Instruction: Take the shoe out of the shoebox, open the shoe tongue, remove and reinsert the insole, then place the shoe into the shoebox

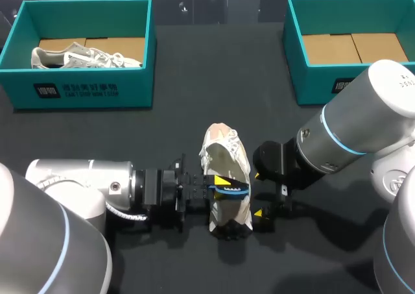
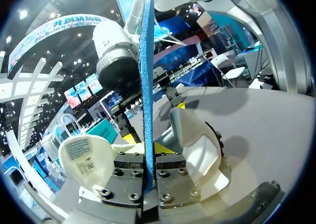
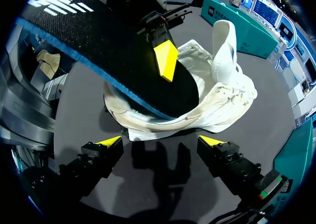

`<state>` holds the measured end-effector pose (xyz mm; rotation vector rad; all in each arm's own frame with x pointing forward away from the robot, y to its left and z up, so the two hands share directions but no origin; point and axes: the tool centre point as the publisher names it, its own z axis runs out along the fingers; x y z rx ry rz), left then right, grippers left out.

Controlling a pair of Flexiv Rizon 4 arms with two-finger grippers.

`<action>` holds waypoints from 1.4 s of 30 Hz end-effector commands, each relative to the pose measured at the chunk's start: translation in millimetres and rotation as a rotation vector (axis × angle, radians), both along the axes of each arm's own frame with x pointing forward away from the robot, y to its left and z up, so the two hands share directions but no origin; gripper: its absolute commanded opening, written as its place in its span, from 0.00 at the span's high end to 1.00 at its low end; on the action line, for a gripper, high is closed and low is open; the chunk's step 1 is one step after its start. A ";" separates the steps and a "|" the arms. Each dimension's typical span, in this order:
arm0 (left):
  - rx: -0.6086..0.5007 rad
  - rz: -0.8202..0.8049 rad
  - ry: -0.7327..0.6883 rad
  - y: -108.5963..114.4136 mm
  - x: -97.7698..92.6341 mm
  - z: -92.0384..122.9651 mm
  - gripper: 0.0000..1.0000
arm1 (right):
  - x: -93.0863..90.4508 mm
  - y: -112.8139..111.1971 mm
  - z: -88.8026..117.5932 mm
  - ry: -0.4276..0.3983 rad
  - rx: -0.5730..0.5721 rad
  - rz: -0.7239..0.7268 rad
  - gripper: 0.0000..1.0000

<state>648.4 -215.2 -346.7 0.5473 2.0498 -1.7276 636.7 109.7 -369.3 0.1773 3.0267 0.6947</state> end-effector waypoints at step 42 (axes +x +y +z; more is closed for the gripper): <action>-0.016 -0.025 -0.045 -18.3 -32.4 41.0 0.75 | -1.4 -0.5 0.3 -0.002 0.000 -0.001 0.00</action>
